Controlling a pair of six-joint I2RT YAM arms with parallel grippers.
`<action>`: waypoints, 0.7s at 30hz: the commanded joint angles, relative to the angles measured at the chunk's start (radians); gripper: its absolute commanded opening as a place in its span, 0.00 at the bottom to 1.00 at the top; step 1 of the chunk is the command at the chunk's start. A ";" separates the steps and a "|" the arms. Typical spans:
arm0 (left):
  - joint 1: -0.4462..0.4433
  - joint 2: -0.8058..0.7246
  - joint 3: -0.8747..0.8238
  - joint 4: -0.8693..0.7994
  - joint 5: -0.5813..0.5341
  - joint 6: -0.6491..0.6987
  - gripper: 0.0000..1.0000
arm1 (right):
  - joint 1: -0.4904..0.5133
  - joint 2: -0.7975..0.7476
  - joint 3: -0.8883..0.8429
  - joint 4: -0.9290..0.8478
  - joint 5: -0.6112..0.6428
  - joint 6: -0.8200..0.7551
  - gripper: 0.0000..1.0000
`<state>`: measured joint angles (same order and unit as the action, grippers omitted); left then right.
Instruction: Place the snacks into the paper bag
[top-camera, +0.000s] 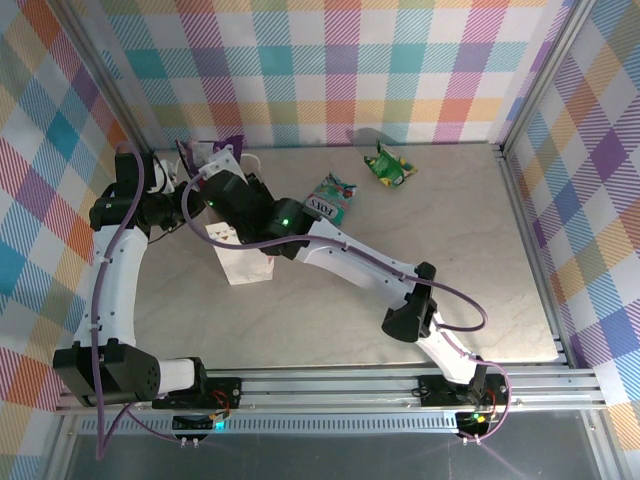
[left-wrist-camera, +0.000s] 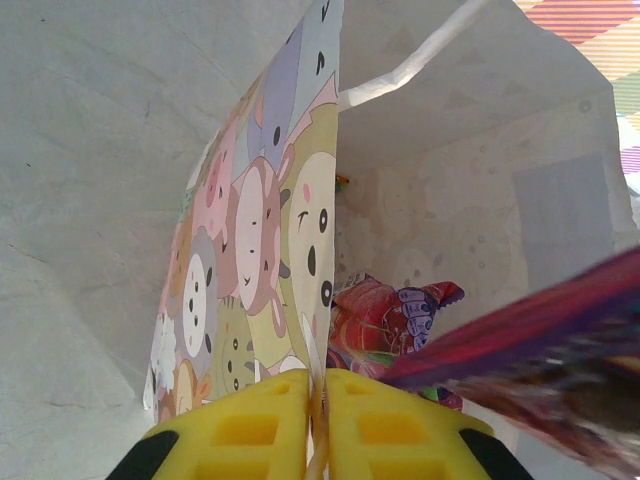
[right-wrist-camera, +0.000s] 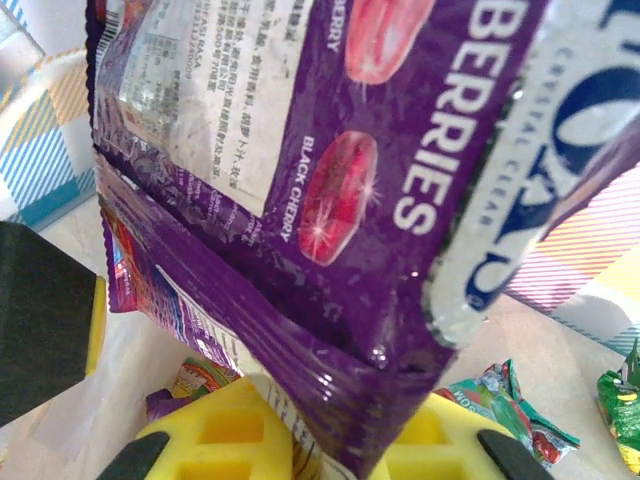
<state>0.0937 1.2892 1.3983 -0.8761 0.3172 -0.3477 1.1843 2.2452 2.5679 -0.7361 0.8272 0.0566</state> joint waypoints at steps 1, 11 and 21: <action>-0.003 -0.005 0.000 -0.018 0.011 0.013 0.12 | 0.008 0.019 0.037 0.024 0.040 -0.024 0.15; -0.003 -0.008 -0.003 -0.024 0.005 0.018 0.12 | -0.011 0.056 0.038 -0.022 0.083 -0.041 0.16; -0.003 -0.008 -0.012 -0.020 0.006 0.016 0.12 | -0.043 0.065 0.038 -0.078 0.146 -0.019 0.16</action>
<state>0.0937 1.2888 1.3975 -0.8764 0.3168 -0.3477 1.1584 2.3127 2.5679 -0.8127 0.9073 0.0212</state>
